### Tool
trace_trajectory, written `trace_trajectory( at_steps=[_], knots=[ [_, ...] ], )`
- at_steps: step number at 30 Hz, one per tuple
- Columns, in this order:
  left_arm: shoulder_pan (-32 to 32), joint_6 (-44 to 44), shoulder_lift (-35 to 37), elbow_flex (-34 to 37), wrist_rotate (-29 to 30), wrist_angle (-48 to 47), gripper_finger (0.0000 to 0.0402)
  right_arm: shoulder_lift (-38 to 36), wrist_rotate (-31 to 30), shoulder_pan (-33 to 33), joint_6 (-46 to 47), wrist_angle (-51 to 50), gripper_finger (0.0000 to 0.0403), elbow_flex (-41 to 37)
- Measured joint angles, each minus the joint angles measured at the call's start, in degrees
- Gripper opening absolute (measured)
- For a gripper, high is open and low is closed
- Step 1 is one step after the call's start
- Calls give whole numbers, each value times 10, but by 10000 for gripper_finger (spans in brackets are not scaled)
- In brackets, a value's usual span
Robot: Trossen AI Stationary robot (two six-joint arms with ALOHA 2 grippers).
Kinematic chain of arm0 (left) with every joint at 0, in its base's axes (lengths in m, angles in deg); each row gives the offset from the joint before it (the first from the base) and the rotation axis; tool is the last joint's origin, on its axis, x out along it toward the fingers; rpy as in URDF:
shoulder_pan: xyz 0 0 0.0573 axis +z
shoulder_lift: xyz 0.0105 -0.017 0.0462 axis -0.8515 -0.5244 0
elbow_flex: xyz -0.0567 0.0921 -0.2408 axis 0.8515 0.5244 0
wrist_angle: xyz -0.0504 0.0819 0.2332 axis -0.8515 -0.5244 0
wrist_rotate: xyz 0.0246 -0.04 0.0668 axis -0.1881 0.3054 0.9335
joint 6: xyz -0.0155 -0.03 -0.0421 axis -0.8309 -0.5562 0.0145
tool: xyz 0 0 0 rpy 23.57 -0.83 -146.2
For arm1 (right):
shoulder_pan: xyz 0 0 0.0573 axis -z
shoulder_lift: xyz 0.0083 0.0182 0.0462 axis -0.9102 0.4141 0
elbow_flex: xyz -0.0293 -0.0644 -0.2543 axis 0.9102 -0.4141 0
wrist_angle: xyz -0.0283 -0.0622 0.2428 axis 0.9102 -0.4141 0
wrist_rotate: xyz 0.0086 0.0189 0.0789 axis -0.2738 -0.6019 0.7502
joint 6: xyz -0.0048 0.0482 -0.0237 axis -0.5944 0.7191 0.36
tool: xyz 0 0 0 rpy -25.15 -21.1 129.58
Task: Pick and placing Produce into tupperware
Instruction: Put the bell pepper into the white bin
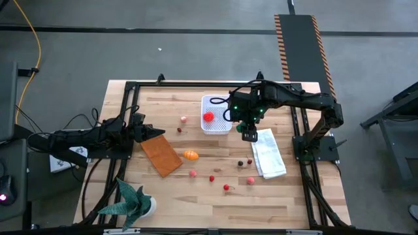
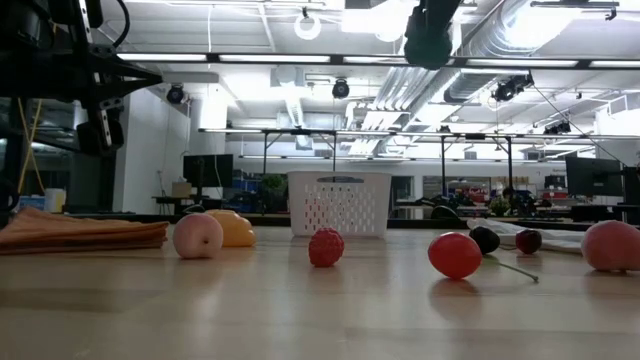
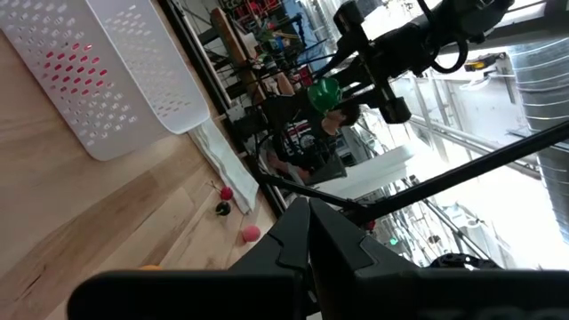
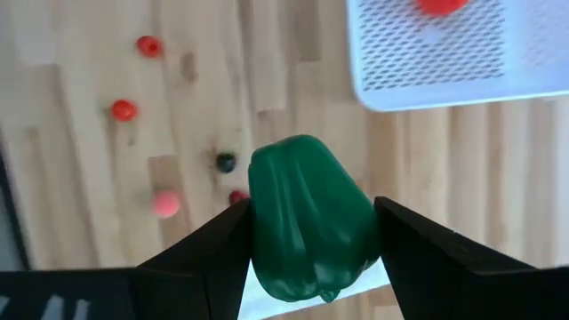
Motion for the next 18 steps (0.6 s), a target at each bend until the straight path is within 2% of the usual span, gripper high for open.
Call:
trace_trajectory(
  at_steps=[9, 18],
  knots=[
    [0, 0, 0, 0, 0, 0, 1, 0, -25, 25, 0, 60, 209, 0],
    [0, 0, 0, 0, 0, 0, 1, 0, -127, 55, -12, 132, 209, 0]
  ],
)
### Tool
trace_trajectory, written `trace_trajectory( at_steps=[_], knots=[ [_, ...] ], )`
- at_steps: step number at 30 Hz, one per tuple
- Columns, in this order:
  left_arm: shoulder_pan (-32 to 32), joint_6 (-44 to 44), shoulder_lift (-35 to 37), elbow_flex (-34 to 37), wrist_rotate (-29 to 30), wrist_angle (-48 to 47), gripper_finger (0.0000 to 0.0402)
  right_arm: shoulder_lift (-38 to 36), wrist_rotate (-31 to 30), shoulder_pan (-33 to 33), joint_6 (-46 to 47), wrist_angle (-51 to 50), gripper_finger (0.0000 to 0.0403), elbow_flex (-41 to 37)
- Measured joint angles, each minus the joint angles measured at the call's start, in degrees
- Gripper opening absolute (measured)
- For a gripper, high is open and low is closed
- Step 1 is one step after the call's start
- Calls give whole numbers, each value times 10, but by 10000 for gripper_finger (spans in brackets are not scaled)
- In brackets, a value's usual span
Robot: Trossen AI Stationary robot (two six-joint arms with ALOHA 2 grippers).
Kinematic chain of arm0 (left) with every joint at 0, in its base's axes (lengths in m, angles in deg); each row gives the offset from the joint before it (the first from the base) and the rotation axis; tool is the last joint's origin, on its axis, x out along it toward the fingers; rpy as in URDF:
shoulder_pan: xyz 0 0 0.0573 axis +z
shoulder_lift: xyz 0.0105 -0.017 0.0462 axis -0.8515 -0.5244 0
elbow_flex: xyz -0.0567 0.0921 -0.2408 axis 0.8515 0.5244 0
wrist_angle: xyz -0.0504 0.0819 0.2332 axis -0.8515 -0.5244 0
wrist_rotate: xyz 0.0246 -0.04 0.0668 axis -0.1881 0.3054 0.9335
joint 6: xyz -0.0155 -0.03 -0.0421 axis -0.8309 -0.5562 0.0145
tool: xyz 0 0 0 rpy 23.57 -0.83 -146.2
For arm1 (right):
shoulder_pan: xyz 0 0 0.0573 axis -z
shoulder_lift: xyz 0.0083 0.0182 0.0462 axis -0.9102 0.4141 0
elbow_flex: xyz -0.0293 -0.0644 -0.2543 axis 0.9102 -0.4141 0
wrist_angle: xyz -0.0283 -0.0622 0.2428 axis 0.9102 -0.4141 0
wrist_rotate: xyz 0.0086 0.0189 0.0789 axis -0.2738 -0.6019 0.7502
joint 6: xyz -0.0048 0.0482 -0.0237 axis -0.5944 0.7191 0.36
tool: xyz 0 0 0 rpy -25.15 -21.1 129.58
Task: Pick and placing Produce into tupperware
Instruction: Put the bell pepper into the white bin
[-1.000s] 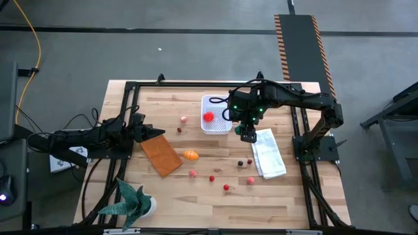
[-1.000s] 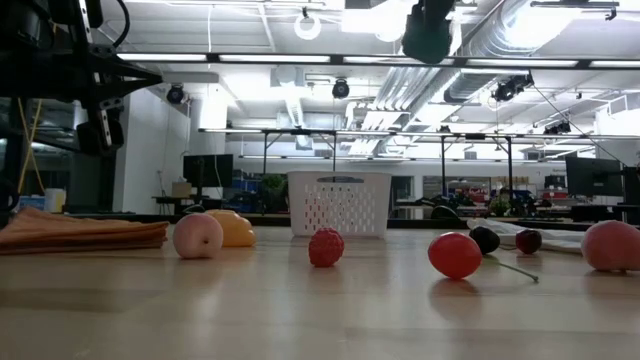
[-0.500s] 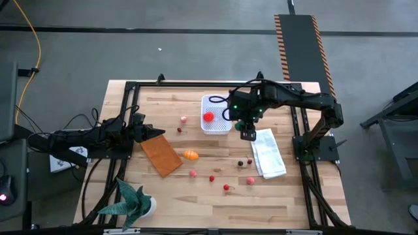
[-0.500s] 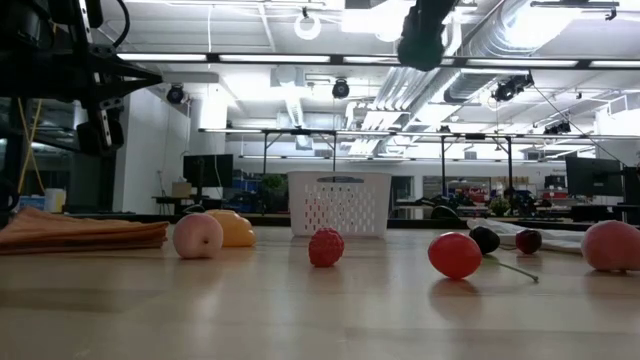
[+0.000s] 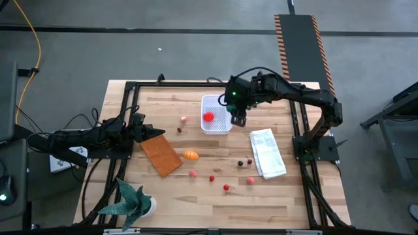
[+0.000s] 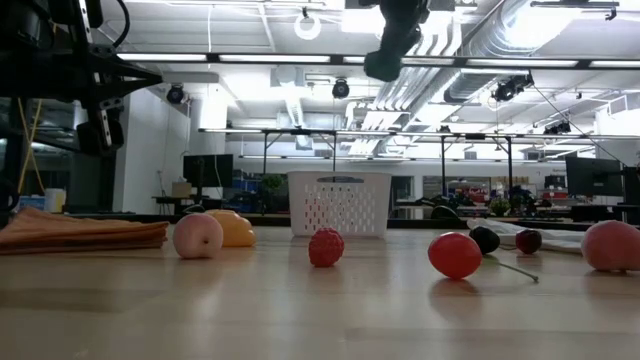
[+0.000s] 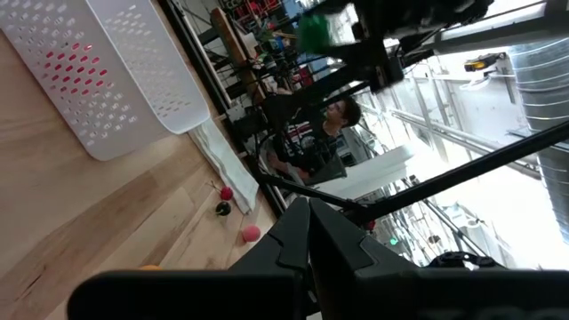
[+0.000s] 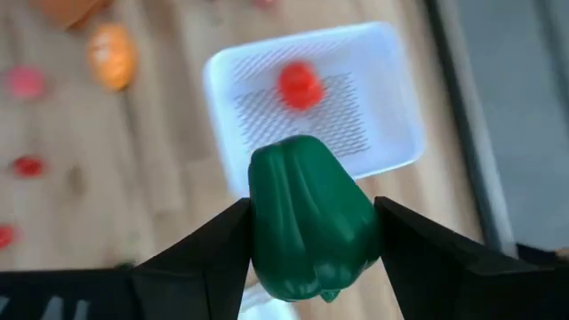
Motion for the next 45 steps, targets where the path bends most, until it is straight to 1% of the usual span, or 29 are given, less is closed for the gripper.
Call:
trace_trajectory(
  at_steps=[3, 9, 17, 22, 28, 34, 40, 43, 45],
  knots=[
    [0, 0, 0, 0, 0, 0, 1, 0, -40, 2, -7, 29, 209, 0],
    [0, 0, 0, 0, 0, 0, 1, 0, -88, 1, -26, 98, 209, 0],
    [0, 0, 0, 0, 0, 0, 1, 0, -97, 3, -33, 151, 209, 0],
    [0, 0, 0, 0, 0, 0, 1, 5, -68, 17, -37, 151, 209, 0],
    [0, 0, 0, 0, 0, 0, 1, 28, -37, 45, -37, 151, 209, 0],
    [0, 0, 0, 0, 0, 0, 1, 68, 5, 70, -38, 151, 209, -1],
    [0, 0, 0, 0, 0, 0, 1, 110, 16, 79, -52, 159, 209, -1],
    [0, 0, 0, 0, 0, 0, 1, 129, 49, 83, -49, 162, 209, -1],
    [0, 0, 0, 0, 0, 0, 1, 141, 60, 84, -48, 159, 209, -1]
  ],
)
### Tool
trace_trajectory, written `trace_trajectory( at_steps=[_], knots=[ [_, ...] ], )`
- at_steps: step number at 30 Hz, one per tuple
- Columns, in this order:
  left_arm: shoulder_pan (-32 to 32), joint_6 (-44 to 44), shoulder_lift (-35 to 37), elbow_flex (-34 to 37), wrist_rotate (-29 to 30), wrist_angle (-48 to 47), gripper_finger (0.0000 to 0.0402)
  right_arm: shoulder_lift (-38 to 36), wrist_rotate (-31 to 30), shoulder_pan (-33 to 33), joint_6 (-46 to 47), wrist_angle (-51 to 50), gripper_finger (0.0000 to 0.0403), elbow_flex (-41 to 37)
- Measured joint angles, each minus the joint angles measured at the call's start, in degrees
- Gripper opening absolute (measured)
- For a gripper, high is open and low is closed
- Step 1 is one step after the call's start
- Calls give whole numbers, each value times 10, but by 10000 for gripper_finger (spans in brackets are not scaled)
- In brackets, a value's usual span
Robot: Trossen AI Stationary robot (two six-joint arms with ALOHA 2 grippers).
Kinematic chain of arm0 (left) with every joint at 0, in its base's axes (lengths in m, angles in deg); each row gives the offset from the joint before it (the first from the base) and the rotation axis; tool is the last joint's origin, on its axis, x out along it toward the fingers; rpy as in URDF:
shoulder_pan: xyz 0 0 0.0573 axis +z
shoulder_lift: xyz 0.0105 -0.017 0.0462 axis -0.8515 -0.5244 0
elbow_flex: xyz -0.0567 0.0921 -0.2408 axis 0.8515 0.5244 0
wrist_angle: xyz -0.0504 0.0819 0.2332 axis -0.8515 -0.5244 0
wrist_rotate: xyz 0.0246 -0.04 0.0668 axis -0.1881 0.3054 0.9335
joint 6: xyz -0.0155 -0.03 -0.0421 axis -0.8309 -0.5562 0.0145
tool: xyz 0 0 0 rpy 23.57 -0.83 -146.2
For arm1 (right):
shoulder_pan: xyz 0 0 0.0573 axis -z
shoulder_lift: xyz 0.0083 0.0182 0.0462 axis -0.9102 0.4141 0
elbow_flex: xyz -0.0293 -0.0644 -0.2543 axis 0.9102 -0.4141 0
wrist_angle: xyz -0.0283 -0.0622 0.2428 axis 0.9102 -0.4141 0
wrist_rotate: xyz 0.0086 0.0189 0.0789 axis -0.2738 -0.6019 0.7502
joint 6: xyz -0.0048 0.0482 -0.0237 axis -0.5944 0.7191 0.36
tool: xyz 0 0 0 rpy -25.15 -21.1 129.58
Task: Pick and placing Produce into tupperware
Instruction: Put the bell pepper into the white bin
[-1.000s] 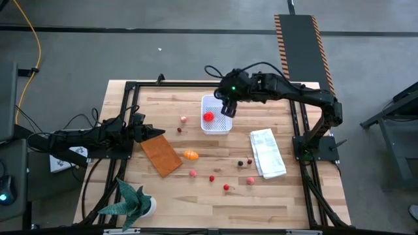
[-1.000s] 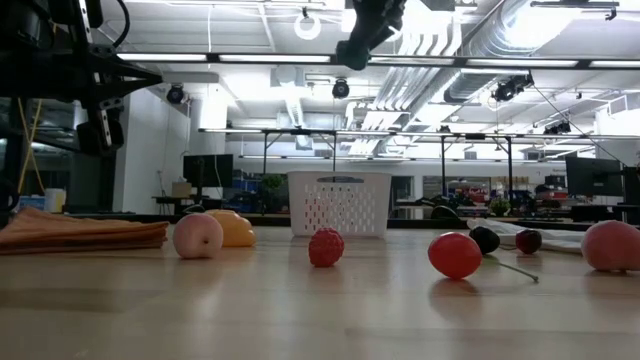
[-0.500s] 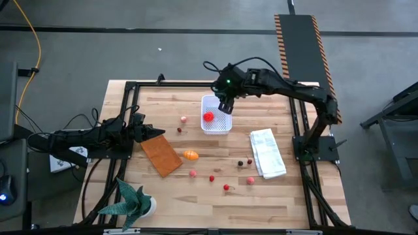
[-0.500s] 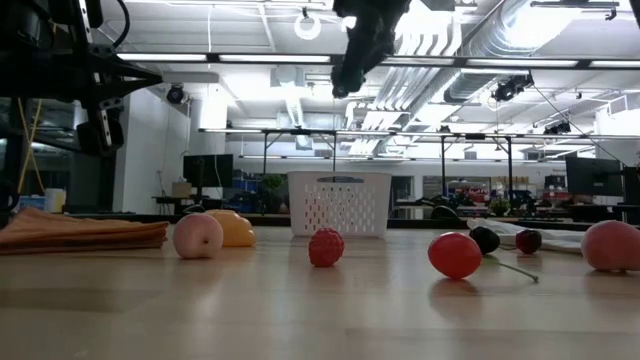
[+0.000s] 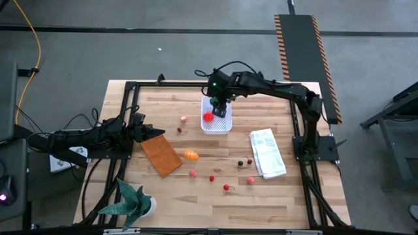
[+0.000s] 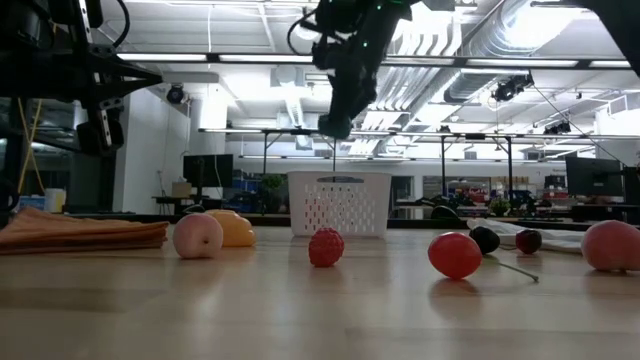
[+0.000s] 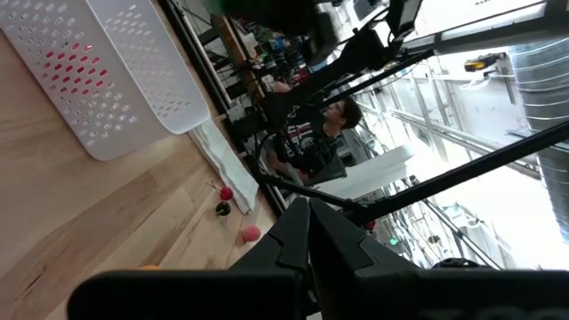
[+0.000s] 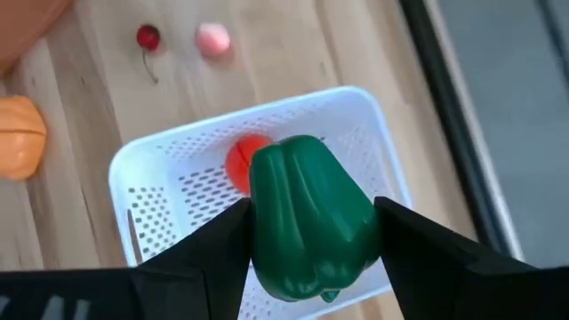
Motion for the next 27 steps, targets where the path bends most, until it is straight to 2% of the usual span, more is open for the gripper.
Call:
trace_trajectory(
  at_steps=[7, 19, 27],
  knots=[
    [0, 0, 0, 0, 0, 0, 1, 8, 8, 8, 0, -1, 209, 0],
    [0, 0, 0, 0, -1, 0, 1, 8, 97, 51, 43, -2, 209, -32],
    [0, 0, 0, 0, -1, 0, 1, 8, 106, 45, 46, 6, 209, -50]
  ],
)
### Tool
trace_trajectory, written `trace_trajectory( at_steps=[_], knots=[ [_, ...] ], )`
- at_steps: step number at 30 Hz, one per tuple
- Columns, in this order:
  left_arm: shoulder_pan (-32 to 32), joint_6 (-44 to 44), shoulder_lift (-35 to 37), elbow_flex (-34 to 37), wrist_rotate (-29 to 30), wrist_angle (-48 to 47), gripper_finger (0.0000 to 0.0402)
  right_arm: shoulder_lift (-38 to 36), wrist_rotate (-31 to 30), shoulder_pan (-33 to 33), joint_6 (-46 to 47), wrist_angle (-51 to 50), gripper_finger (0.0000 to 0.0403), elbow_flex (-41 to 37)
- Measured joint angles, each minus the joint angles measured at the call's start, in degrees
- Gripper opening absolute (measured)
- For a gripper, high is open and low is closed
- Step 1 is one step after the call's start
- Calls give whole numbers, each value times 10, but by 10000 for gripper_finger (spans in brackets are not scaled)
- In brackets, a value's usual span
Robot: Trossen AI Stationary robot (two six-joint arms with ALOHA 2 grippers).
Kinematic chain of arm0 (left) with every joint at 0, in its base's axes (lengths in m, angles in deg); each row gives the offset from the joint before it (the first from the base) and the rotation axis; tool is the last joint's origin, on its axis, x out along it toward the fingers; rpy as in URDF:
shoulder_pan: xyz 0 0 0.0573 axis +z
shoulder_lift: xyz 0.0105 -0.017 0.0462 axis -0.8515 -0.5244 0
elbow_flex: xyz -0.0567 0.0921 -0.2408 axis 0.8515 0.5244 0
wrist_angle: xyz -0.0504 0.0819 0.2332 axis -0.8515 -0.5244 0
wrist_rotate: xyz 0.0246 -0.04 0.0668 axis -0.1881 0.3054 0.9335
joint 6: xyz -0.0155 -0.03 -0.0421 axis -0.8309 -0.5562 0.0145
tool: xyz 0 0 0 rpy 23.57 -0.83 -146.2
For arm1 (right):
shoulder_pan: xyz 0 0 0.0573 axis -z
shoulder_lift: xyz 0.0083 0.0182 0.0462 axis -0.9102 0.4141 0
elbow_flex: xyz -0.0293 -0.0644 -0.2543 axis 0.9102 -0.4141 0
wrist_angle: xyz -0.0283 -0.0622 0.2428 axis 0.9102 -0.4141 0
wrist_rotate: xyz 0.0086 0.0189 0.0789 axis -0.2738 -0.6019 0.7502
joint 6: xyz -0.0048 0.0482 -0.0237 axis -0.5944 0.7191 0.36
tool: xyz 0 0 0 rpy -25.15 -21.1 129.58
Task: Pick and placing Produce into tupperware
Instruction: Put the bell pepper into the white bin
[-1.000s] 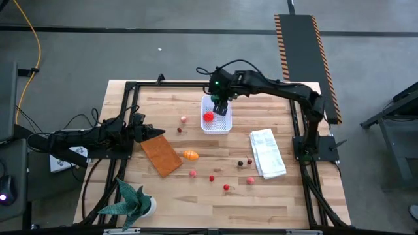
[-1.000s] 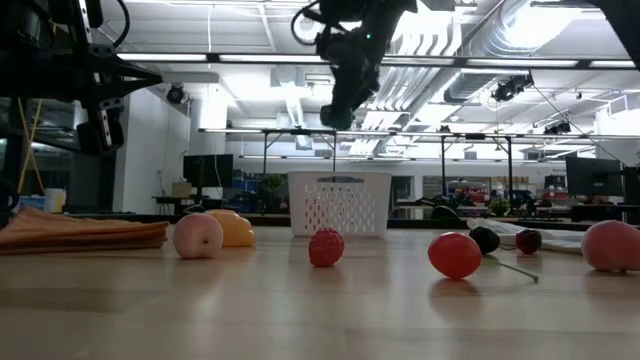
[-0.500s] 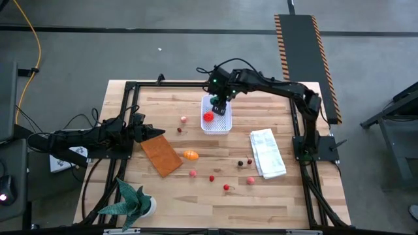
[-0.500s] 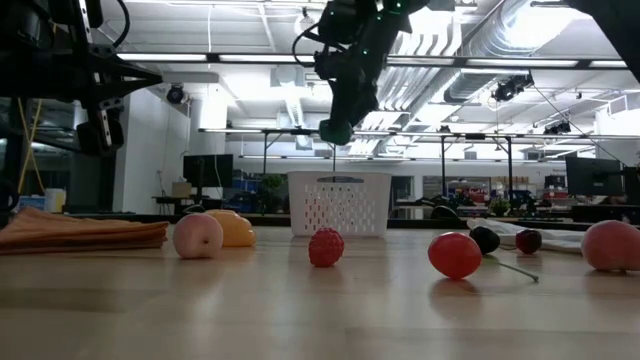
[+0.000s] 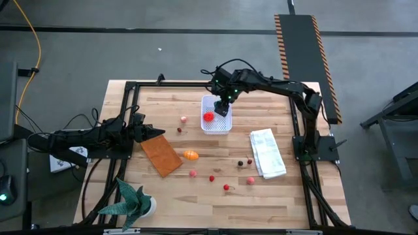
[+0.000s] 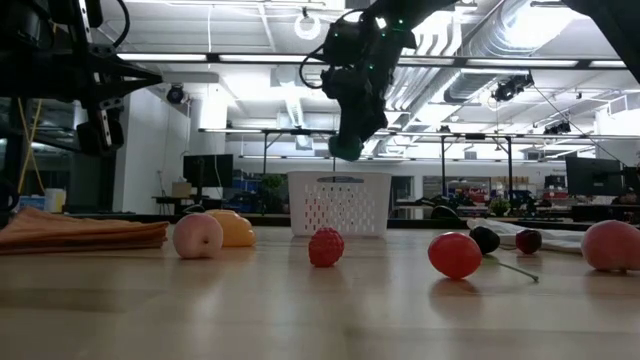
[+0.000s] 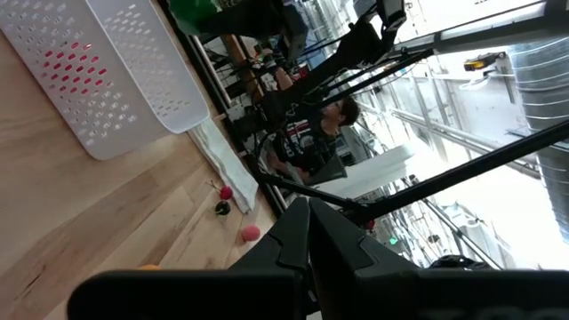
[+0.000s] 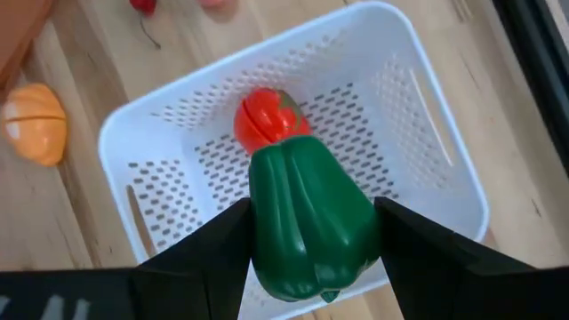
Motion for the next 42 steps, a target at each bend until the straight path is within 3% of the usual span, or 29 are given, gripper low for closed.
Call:
trace_trajectory(
  at_steps=[38, 42],
  knots=[
    [0, 0, 0, 0, 0, 0, 1, 57, 38, -24, 14, 1, 209, -5],
    [0, 0, 0, 0, 0, 0, 1, 57, 50, -24, 14, 1, 226, -5]
  ],
)
